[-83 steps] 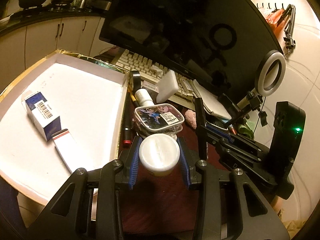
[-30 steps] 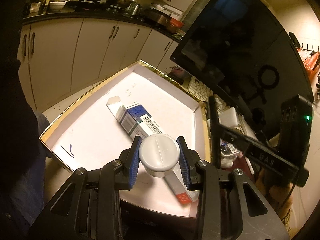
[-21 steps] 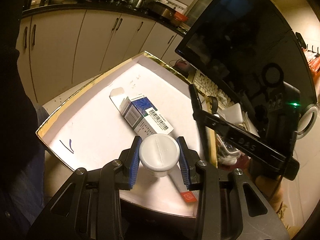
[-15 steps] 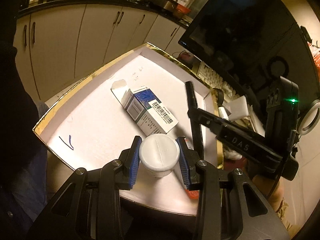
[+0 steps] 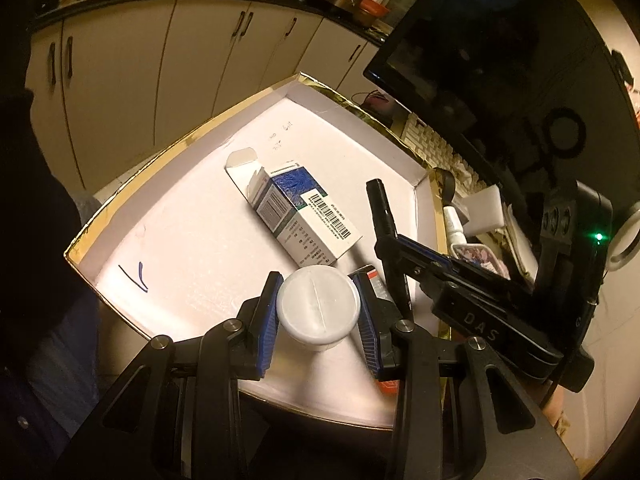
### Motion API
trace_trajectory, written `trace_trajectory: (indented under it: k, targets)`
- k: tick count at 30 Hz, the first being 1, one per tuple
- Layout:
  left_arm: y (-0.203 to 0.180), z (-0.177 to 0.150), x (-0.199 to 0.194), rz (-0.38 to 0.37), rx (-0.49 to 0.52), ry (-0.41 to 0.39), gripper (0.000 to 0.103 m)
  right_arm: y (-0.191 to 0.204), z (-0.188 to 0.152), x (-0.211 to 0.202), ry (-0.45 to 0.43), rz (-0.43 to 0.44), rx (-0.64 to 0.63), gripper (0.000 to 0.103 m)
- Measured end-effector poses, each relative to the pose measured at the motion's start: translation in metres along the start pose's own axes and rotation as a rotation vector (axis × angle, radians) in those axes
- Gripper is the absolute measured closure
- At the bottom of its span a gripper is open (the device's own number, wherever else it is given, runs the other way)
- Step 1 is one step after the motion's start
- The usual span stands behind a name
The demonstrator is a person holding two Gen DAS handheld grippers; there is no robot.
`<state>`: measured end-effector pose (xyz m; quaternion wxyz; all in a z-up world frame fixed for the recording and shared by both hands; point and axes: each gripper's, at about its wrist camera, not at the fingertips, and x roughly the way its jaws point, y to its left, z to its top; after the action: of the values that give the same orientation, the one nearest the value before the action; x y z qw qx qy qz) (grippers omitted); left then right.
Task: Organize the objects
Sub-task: 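Lower the jar and marker into the tray and open both grippers, then move both grippers back to the desk and grasp the clear cartoon pouch with the left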
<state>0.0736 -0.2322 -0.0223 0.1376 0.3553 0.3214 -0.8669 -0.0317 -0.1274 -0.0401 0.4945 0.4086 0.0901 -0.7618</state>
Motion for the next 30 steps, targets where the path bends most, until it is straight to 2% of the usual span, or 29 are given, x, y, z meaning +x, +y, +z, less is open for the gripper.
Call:
trace_trajectory:
  k: [1, 3, 4, 5, 7, 9, 11, 14, 19, 20, 21, 23, 26, 28, 30]
  targets:
    - [0.001, 0.000, -0.001, -0.014, -0.010, -0.005, 0.065, 0.000, 0.000, -0.002, -0.003, 0.006, 0.002, 0.089]
    - [0.005, 0.000, -0.006, -0.059, -0.046, -0.027, 0.048, -0.001, 0.001, -0.005, -0.015, 0.008, 0.013, 0.089]
    - [0.007, 0.001, -0.008, -0.069, -0.060, -0.037, 0.043, 0.000, 0.001, -0.008, -0.025, 0.005, 0.014, 0.089]
    - [0.008, 0.002, -0.010, -0.075, -0.072, -0.044, 0.041, 0.000, 0.001, -0.011, -0.036, 0.002, 0.009, 0.088]
    - [0.008, 0.003, -0.013, -0.069, -0.085, -0.056, 0.041, 0.001, 0.002, -0.018, -0.049, 0.003, 0.005, 0.075]
    - [0.006, 0.002, -0.016, -0.059, -0.081, -0.068, 0.041, 0.001, 0.002, -0.025, -0.064, 0.008, 0.011, 0.069]
    - [0.001, 0.002, -0.019, -0.057, -0.066, -0.078, 0.041, -0.002, 0.001, -0.033, -0.079, 0.008, 0.019, 0.068]
    - [-0.014, 0.000, -0.026, -0.045, -0.014, -0.100, 0.041, -0.009, -0.004, -0.052, -0.117, 0.013, 0.035, 0.065]
    - [-0.043, -0.003, -0.030, -0.042, 0.080, -0.112, 0.040, -0.034, -0.022, -0.090, -0.206, -0.043, 0.053, 0.031]
    - [-0.052, -0.004, -0.029, -0.048, 0.106, -0.108, 0.040, -0.041, -0.027, -0.097, -0.221, -0.066, 0.059, 0.029]
    - [-0.059, -0.005, -0.028, -0.054, 0.125, -0.104, 0.035, -0.050, -0.034, -0.105, -0.237, -0.094, 0.066, 0.025]
    - [-0.076, -0.007, -0.021, -0.074, 0.167, -0.091, 0.028, -0.068, -0.047, -0.118, -0.256, -0.151, 0.082, 0.025]
    - [-0.103, -0.008, -0.007, -0.121, 0.234, -0.042, 0.028, -0.094, -0.064, -0.130, -0.263, -0.205, 0.126, 0.024]
    - [-0.124, -0.006, 0.007, -0.160, 0.296, 0.005, 0.028, -0.111, -0.073, -0.134, -0.262, -0.206, 0.174, 0.024]
    - [-0.146, -0.002, 0.020, -0.167, 0.399, 0.041, 0.028, -0.125, -0.079, -0.137, -0.257, -0.190, 0.218, 0.024]
